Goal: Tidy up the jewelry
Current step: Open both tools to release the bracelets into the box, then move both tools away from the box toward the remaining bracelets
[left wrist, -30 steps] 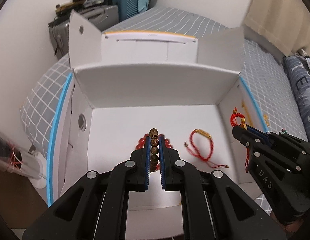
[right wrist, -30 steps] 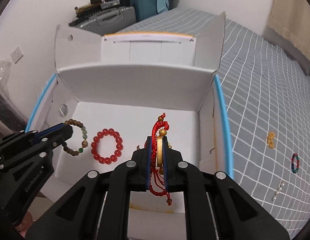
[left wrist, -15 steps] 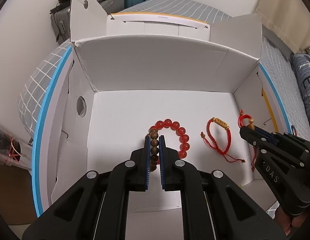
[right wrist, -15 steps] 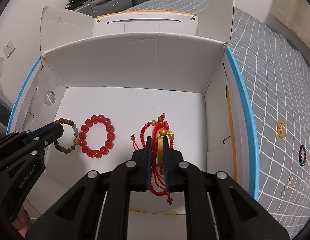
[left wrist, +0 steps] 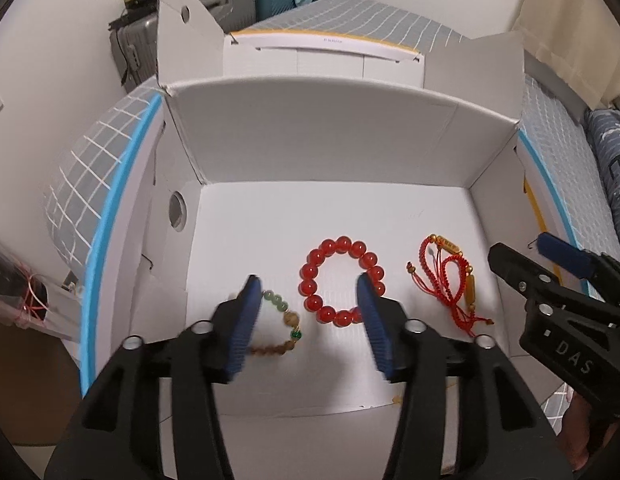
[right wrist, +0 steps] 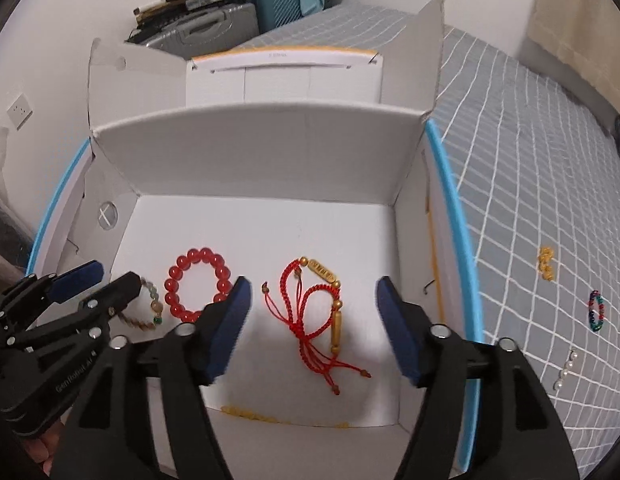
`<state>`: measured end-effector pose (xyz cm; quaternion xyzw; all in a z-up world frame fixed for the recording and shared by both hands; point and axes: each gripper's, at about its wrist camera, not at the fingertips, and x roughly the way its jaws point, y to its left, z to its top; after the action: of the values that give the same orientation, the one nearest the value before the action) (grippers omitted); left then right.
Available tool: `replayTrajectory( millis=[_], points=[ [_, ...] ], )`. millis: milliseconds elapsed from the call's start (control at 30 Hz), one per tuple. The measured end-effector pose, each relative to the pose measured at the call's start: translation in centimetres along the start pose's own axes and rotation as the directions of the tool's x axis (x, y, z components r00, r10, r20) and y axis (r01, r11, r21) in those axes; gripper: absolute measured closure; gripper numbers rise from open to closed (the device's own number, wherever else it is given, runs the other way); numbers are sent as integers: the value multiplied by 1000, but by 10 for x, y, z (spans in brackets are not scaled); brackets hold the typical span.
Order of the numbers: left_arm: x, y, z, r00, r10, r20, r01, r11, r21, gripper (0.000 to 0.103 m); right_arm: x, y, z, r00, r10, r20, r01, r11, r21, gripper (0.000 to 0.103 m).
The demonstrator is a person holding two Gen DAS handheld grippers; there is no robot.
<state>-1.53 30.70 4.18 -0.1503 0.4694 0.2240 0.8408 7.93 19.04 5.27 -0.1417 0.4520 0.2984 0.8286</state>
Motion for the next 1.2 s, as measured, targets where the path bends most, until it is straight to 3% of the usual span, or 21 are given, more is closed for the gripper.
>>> replayTrajectory(
  millis=[300, 400, 833, 1200],
  points=[
    [-26, -13, 3, 997, -4, 73, 2, 1000, 25, 11, -39, -21, 7, 994, -50, 100, 49, 999, 9, 10],
    [-32, -23, 4, 996, -10, 89, 6, 999, 41, 7, -50, -36, 7, 990, -74, 122, 72, 997, 22, 8],
    [-47, -108, 2, 990, -90, 106, 73, 985, 153, 6, -85, -131, -13, 982, -144, 125, 125, 981, 147, 8],
    [-51, -214, -25, 979, -195, 62, 167, 936, 311, 6, -98, -215, -49, 981, -177, 77, 153, 957, 247, 8]
  ],
)
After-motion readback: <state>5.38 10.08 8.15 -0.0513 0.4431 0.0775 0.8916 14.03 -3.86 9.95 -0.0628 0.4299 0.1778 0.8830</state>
